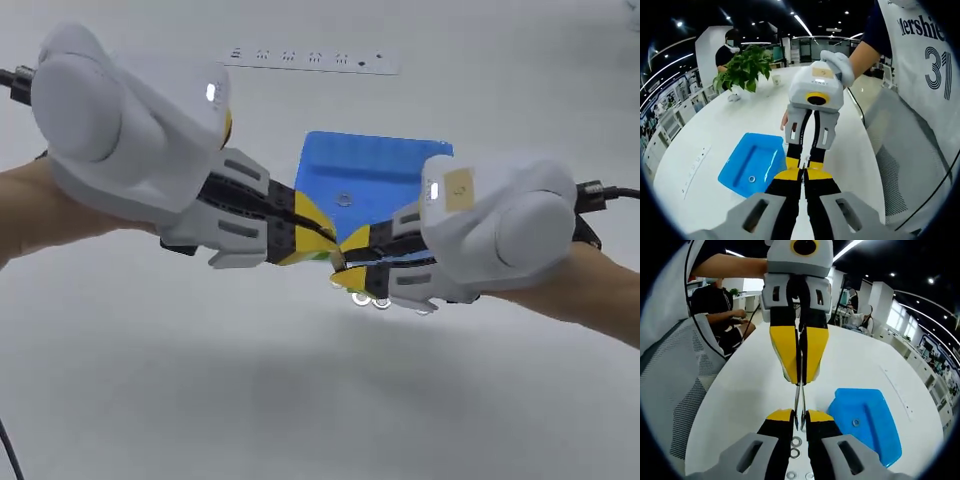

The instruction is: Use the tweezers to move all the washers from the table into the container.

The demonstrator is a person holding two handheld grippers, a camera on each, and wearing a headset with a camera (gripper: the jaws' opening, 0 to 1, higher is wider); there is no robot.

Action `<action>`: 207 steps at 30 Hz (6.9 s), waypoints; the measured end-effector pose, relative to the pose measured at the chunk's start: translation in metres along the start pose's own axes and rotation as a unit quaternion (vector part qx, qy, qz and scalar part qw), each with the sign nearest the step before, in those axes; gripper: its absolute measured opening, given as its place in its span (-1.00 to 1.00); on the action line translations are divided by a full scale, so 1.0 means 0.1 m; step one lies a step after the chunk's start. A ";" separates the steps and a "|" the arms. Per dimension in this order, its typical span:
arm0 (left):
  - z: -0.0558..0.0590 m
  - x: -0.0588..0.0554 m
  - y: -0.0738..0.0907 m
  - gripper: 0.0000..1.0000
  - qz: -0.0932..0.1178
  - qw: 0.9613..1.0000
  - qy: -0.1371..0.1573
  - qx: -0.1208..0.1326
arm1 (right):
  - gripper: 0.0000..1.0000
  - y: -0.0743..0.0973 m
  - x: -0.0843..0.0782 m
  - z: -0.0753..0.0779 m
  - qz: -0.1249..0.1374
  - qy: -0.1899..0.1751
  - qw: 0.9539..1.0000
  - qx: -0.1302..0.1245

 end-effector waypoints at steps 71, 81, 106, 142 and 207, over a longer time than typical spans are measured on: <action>-0.13 -0.13 -0.06 -0.89 -0.012 1.000 0.009 0.001 | -0.80 -0.08 -0.10 0.05 -0.010 -0.019 1.000 -0.013; -0.14 -0.15 -0.08 -0.89 -0.016 1.000 0.008 -0.002 | -0.78 -0.09 -0.12 0.05 -0.011 -0.023 1.000 -0.010; -0.15 -0.15 -0.11 -0.89 -0.023 1.000 0.007 -0.009 | -0.75 -0.07 -0.11 0.08 -0.008 -0.024 1.000 0.008; -0.14 0.13 0.06 -0.89 -0.028 0.999 -0.018 -0.010 | -0.81 0.15 0.12 0.10 -0.003 0.023 1.000 0.010; -1.01 -0.05 -0.41 -0.89 0.011 1.000 -0.028 0.001 | -0.80 0.09 -0.33 0.92 -0.011 -0.026 0.999 -0.029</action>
Point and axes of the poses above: the centre of the closed fingertips' face, and the gripper's own axes: y roughly backward along the fingers, z roughly to its right, x roughly out of its top, the point moved 5 cm from there along y, roughly backward along the fingers, and after that the axes turned 5 degrees about z, right-handed, at the moved point
